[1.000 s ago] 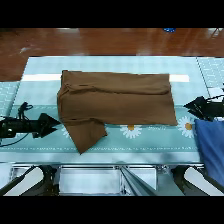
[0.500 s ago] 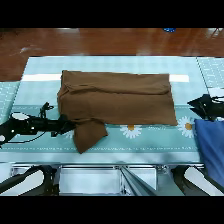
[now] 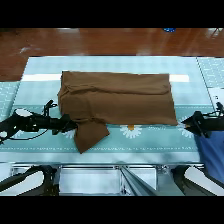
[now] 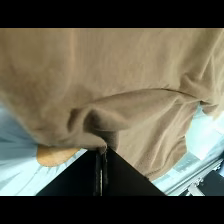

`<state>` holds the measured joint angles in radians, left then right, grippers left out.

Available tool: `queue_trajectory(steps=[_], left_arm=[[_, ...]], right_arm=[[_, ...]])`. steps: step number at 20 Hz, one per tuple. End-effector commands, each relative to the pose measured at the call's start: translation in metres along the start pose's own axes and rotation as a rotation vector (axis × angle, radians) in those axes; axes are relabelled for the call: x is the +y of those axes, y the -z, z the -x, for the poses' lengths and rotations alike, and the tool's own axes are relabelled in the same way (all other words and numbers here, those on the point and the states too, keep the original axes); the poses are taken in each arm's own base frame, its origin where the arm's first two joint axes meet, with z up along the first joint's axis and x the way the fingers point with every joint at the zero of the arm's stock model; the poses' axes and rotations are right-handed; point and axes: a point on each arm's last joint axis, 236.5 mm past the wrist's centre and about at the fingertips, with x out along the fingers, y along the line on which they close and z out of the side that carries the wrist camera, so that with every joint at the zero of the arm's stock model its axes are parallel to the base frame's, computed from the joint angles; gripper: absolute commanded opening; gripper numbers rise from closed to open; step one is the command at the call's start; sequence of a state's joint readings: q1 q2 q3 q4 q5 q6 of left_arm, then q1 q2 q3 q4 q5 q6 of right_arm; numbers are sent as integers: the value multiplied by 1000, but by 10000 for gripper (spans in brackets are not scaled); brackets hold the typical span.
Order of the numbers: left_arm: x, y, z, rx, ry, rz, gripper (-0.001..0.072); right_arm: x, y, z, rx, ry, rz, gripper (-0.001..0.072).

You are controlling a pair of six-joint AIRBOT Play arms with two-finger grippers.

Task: Fold the shirts.

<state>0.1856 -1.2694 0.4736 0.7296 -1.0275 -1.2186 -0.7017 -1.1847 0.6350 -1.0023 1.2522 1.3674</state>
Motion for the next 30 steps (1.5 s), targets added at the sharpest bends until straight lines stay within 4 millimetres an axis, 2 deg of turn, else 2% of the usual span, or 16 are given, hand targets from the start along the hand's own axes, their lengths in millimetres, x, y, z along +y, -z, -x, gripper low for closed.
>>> queue_trajectory(steps=[1, 3, 7, 8, 9, 10, 11, 13, 15, 17, 19, 21, 24, 26, 30], left_arm=[[-3, -6, 2, -16, 3, -21, 19], [-3, -6, 2, -17, 3, -28, 19], [-3, -6, 2, -17, 3, -28, 19], [-3, -7, 2, -19, 3, -30, 19], [-5, -10, 4, -26, 4, -41, 19], [-8, -16, 9, -39, 10, -49, 19], [-13, -24, 15, -52, 20, -56, 19], [-25, -41, 36, -79, 51, -75, 19], [-42, -63, 60, -121, 75, -117, 19], [-61, -92, 82, -189, 80, -161, 19], [-80, -125, 95, -237, 83, -179, 19], [-100, -160, 102, -262, 93, -189, 19], [-122, -213, 103, -278, 114, -173, 19], [-132, -240, 95, -259, 127, -172, 19], [-137, -288, 79, -256, 146, -146, 19]], right_arm=[[18, -2, -27, 37, -47, -16, 411], [31, -16, -41, 8, -74, -22, 412], [58, -23, -65, 34, -82, 32, 410], [65, -27, -65, 29, -81, 58, 353], [73, -31, -62, 21, -84, 92, 223], [81, -32, -56, 27, -97, 149, 45], [88, -31, -50, 43, -111, 197, 21], [93, -32, -35, 69, -106, 253, 21], [103, -42, -21, 46, -111, 286, 21], [124, -60, -10, -15, -120, 338, 21], [160, -74, -5, -46, -164, 394, 21], [192, -97, -6, -86, -177, 441, 21], [216, -136, -13, -131, -196, 406, 21], [222, -153, -25, -121, -220, 389, 21], [228, -180, -44, -116, -258, 363, 21]])
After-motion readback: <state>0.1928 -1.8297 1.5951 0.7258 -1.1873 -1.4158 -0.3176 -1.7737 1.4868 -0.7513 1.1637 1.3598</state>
